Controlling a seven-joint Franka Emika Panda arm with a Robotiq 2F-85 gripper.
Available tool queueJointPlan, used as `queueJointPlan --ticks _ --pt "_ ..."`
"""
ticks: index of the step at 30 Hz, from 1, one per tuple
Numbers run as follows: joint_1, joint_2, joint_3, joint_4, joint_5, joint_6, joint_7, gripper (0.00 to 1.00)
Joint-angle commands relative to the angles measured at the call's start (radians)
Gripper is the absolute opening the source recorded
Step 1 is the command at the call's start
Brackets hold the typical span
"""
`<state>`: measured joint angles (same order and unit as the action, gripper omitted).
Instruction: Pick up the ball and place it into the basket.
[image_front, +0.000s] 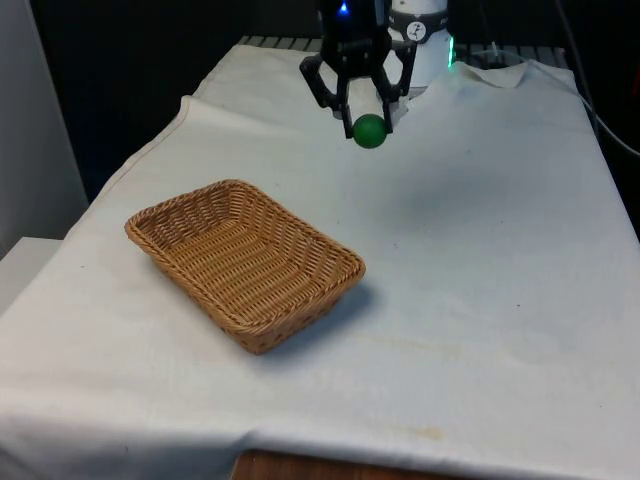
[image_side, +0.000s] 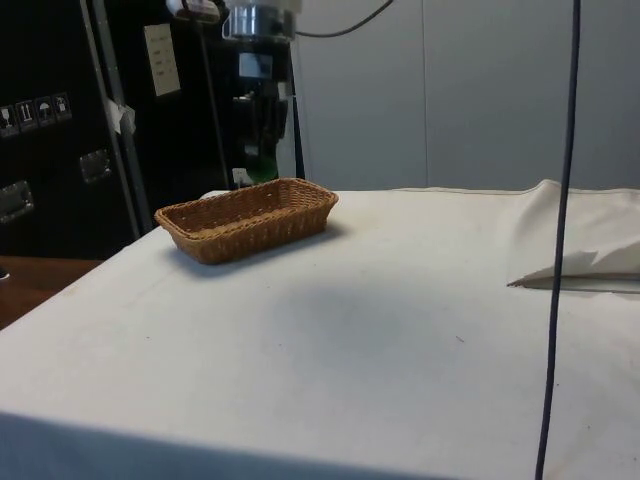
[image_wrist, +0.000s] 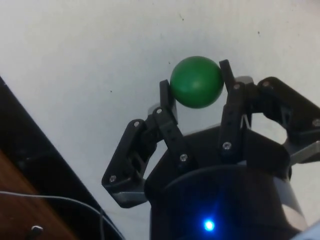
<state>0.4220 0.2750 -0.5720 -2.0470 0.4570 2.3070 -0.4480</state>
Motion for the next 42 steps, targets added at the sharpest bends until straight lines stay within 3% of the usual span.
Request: queueJointPlan --ticks 1,7,8,9,19,25,28,32,36,37,38,42 --pt "-0.009 0.009 -0.001 0.016 0.018 -0.024 -0.015 0.01" --pt "-0.015 0.045 -0.027 0.064 0.041 -0.066 -0.040 0.01" --pt "-0.006 0.038 -0.030 0.054 0.033 -0.051 -0.033 0.01" --pt "-0.015 0.049 -0.030 0.070 0.041 -0.070 -0.041 0.01" --pt "-0.010 0.099 -0.062 0.106 0.024 -0.070 -0.031 0.01" --pt "-0.006 0.116 -0.076 0.108 0.020 -0.050 -0.014 0.01" --pt "-0.010 0.117 -0.073 0.107 0.025 -0.048 -0.016 0.01" --pt "-0.003 0.132 -0.082 0.104 0.015 -0.015 0.012 0.01" --pt "-0.002 0.147 -0.082 0.103 0.014 0.012 0.032 0.01" --pt "-0.008 0.139 -0.076 0.104 0.022 -0.003 0.018 0.01" --pt "-0.001 0.150 -0.081 0.104 0.014 0.017 0.036 0.01" --pt "-0.004 0.172 -0.078 0.110 0.020 0.036 0.048 0.01"
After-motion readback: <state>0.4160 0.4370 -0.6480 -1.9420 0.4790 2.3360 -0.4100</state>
